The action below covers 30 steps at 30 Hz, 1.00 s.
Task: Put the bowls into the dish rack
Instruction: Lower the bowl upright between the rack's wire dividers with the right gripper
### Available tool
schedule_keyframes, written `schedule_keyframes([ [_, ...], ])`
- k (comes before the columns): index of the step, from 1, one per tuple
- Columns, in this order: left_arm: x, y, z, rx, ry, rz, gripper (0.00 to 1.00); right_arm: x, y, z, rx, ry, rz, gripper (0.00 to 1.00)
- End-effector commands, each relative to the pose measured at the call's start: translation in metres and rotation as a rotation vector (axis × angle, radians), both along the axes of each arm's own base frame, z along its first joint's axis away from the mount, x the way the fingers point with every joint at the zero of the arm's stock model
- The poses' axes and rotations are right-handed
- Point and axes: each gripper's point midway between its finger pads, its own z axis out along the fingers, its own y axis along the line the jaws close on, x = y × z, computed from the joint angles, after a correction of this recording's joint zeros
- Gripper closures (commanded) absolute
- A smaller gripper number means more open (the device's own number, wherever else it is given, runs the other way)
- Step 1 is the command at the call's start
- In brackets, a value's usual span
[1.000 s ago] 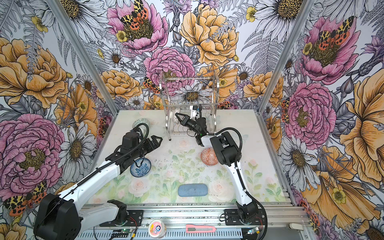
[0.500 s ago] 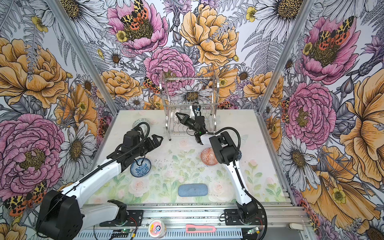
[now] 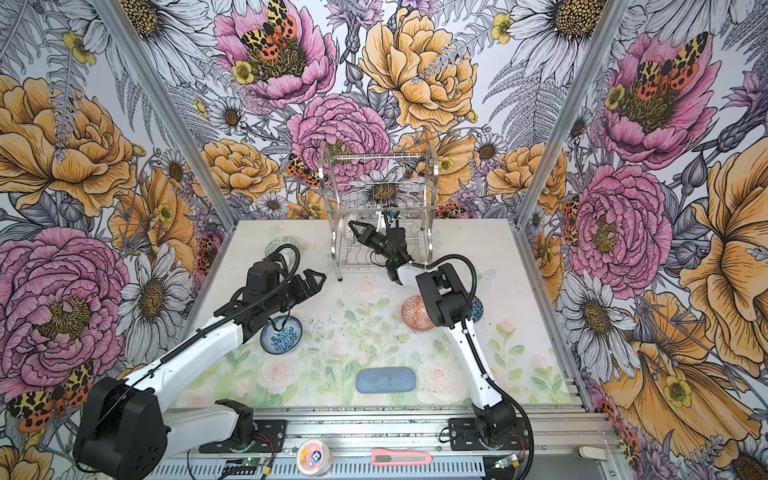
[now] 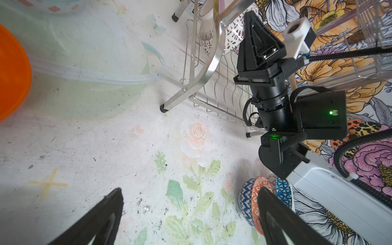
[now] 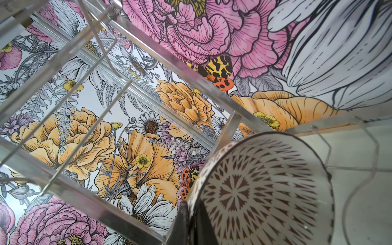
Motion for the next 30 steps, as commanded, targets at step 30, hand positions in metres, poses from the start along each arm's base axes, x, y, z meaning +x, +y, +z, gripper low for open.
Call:
schedule_keyframes([
  [30,0.011,-0.011,0.016,-0.022,-0.046,-0.051,0.01,0.033,0.000,-0.012,-0.042,-0.061,-0.037,1.00],
])
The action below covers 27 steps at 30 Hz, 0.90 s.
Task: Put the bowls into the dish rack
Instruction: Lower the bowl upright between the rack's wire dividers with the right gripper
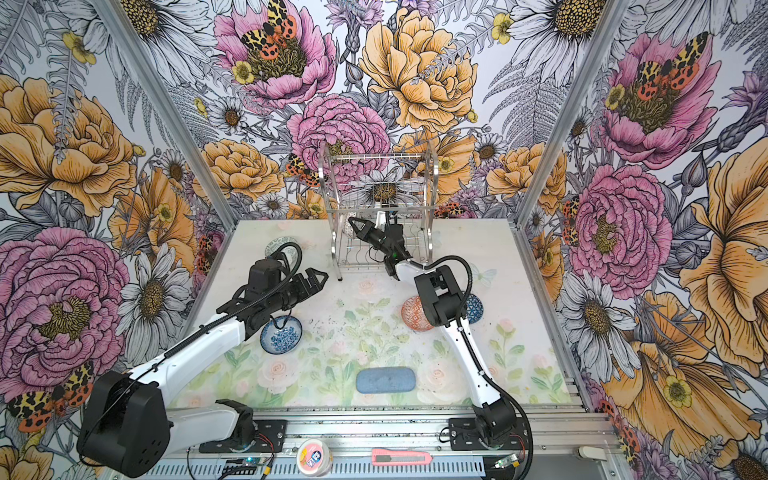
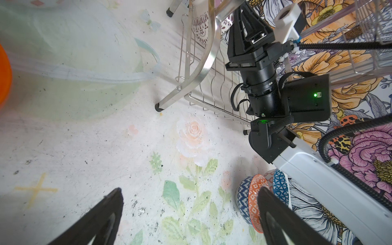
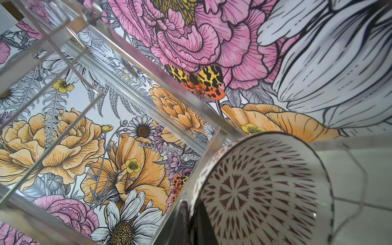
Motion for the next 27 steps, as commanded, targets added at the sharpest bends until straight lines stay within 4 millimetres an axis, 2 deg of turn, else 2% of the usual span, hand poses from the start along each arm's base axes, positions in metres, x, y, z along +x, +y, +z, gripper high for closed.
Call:
schedule_keyframes([
  [1,0.008,-0.004,0.017,-0.011,-0.051,-0.025,0.01,0.007,-0.002,-0.005,-0.026,-0.029,-0.016,1.00],
  [13,0.011,-0.004,0.015,-0.025,-0.038,-0.023,0.01,0.014,-0.006,-0.017,-0.068,-0.009,-0.039,1.00],
  [27,0.011,-0.003,0.014,-0.029,-0.035,-0.023,0.01,0.012,-0.016,-0.012,-0.111,-0.036,-0.032,1.00],
])
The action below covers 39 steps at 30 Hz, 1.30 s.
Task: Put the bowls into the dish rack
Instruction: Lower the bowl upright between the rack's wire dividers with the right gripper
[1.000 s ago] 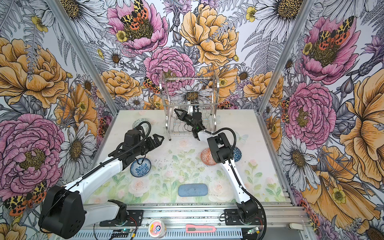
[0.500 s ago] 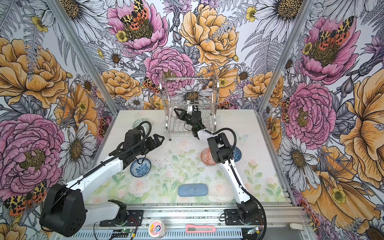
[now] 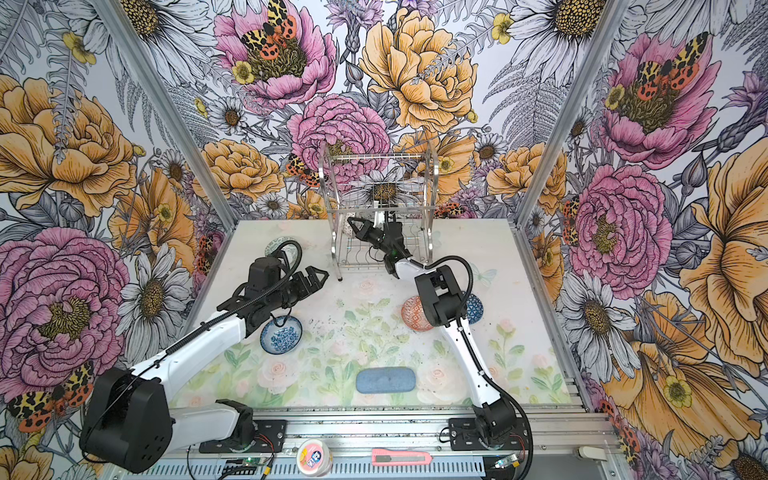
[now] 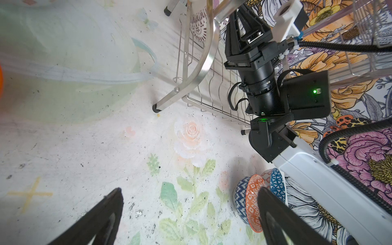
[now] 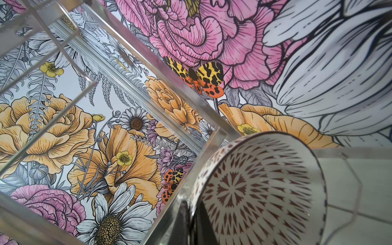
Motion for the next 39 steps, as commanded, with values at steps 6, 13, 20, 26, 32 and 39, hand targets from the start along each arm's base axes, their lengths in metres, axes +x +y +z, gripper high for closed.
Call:
schedule_keyframes([
  [6,0.007,-0.003,0.014,-0.017,-0.044,-0.015,0.01,0.013,-0.025,0.002,-0.015,0.004,-0.046,1.00],
  [13,0.006,-0.004,0.014,-0.016,-0.046,-0.019,0.01,0.013,-0.027,0.006,-0.023,-0.006,-0.043,1.00],
  [20,0.006,-0.004,0.014,-0.017,-0.046,-0.020,0.01,0.011,-0.025,0.004,-0.038,-0.007,-0.030,1.00],
  [26,0.006,-0.004,0.014,-0.019,-0.045,-0.021,0.01,0.010,-0.024,0.004,-0.099,-0.010,-0.031,1.00],
  [32,0.006,-0.005,0.015,-0.020,-0.046,-0.024,0.01,0.008,-0.022,0.006,-0.135,-0.012,-0.028,1.00],
  [39,0.006,-0.006,0.017,-0.023,-0.052,-0.026,0.01,0.006,-0.021,0.004,-0.177,-0.013,-0.033,1.00],
])
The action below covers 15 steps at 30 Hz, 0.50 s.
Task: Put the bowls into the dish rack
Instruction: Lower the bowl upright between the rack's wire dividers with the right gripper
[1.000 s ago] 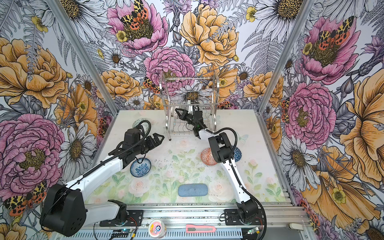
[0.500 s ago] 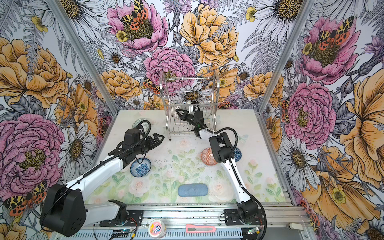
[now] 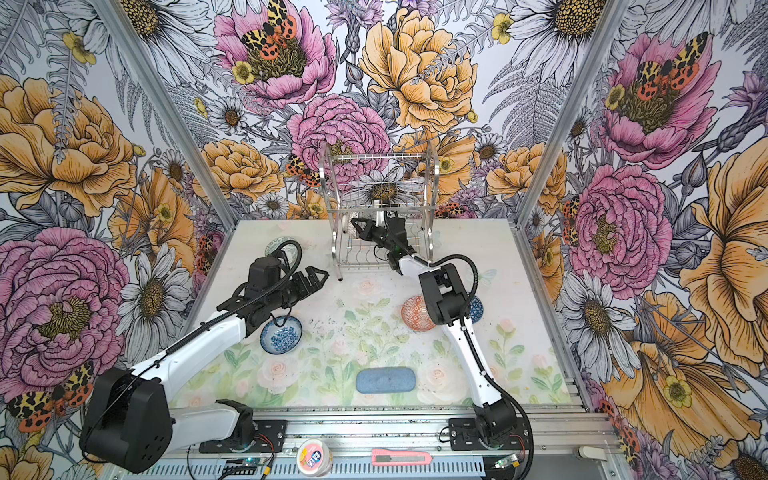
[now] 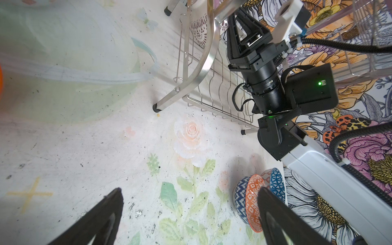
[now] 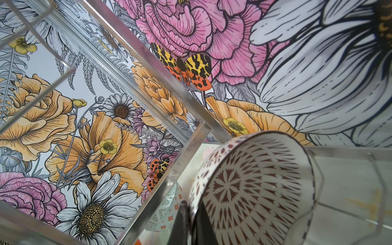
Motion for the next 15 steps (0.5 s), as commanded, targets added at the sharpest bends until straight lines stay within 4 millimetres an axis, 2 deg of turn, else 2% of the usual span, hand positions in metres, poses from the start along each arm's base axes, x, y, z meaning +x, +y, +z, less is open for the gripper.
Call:
schedule_keyframes([
  [1,0.0057,-0.0052,0.0168,-0.023,-0.052,-0.025,0.01,0.0017,-0.0118,0.0148,-0.053,-0.014,-0.038,1.00],
  [15,0.0056,-0.0078,0.0178,-0.029,-0.057,-0.034,0.01,-0.0003,-0.0118,0.0189,-0.077,-0.020,-0.029,0.97],
])
